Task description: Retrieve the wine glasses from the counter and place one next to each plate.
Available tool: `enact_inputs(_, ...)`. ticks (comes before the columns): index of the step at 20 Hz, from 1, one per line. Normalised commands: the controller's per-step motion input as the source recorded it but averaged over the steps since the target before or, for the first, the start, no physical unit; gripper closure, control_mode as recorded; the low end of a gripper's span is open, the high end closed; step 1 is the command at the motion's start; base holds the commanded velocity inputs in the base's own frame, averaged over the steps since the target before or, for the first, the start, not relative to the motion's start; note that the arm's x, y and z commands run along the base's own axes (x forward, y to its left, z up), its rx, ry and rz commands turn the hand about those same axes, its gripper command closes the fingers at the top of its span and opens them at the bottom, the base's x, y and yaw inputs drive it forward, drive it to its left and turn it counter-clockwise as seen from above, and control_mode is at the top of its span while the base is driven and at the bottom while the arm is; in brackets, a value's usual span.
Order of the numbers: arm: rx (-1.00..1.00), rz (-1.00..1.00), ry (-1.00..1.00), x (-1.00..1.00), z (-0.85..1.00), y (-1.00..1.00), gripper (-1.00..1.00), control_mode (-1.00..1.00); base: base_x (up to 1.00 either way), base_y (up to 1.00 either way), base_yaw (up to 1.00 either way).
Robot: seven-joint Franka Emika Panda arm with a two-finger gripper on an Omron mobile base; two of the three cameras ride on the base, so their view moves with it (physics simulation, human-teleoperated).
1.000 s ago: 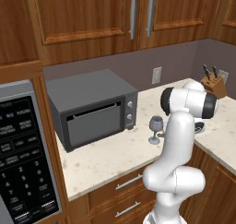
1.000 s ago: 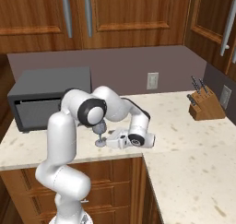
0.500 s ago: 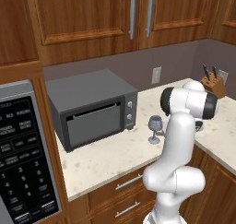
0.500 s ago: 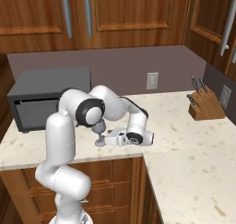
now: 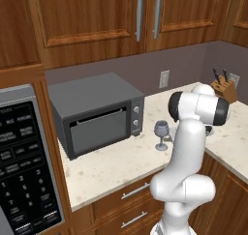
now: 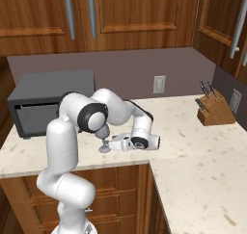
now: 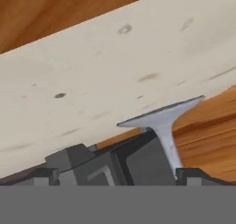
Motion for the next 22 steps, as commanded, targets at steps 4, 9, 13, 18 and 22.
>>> enact_inputs(4,0.0,0.04,-0.05,-0.28,-0.22,-0.01,-1.0,-1.0,0.0,0.0,0.0)
enact_inputs(9,0.0,0.04,-0.06,-0.17,-0.08,-0.03,-1.0,-1.0,0.0,0.0,0.0)
enact_inputs(13,0.0,0.04,-0.06,-0.26,-0.01,0.0,-1.0,-1.0,0.0,0.0,0.0)
enact_inputs(18,0.0,0.01,-0.21,-0.47,0.0,0.03,-1.0,-1.0,0.0,0.0,0.0)
enact_inputs(22,0.0,0.0,-0.26,-0.39,0.0,0.0,-1.0,-1.0,0.0,0.0,0.0)
